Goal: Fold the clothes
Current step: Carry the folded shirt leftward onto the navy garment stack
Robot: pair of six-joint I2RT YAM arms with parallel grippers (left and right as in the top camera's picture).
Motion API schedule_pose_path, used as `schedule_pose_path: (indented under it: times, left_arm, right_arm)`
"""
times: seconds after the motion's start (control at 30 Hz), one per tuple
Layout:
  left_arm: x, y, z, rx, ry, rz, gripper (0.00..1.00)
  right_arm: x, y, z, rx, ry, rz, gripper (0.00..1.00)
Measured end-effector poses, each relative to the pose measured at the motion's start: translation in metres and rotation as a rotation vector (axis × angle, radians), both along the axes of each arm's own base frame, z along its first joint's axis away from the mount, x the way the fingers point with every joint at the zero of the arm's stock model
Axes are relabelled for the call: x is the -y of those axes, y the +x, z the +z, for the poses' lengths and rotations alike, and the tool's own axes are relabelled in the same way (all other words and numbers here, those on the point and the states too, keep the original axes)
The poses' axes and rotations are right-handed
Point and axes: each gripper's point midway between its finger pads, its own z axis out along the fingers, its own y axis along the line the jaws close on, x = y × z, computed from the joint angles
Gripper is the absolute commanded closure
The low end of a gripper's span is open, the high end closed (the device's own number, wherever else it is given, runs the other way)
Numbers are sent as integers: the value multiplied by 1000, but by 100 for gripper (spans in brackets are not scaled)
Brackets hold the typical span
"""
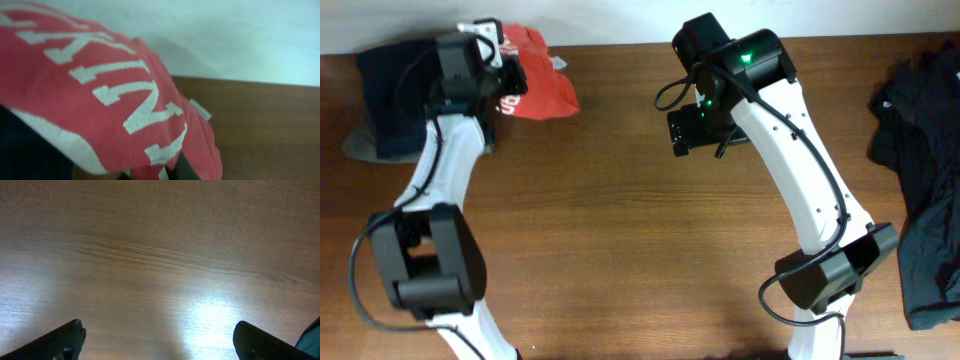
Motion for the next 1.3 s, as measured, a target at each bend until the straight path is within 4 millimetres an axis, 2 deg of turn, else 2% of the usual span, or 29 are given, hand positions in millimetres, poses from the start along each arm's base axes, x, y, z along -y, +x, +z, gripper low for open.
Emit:
schedule_pose_path:
  times: [0.13, 0.23, 0.5, 0.7, 1.0, 1.3]
  left_arm:
    - [-15, 14, -6, -33, 19, -7, 100]
    - [-35, 19, -11, -37, 29, 10, 100]
    - [-104, 11, -11, -34, 66, 96, 100]
    - [-141, 6, -9, -20, 98, 136, 99]
    - [-166, 3, -3, 5, 117, 170, 100]
    - [-167, -1, -1, -27, 109, 171, 99]
  right_arm:
    - [0, 0, 0, 0, 0, 1, 1]
    - [0, 0, 0, 0, 0, 1, 1]
    - [0, 0, 0, -1, 0, 0, 1]
    - [-4, -2, 0, -10, 22, 4, 1]
    - [-7, -3, -1, -19, 41, 8, 1]
    - [-8, -3, -1, -21, 43, 15, 1]
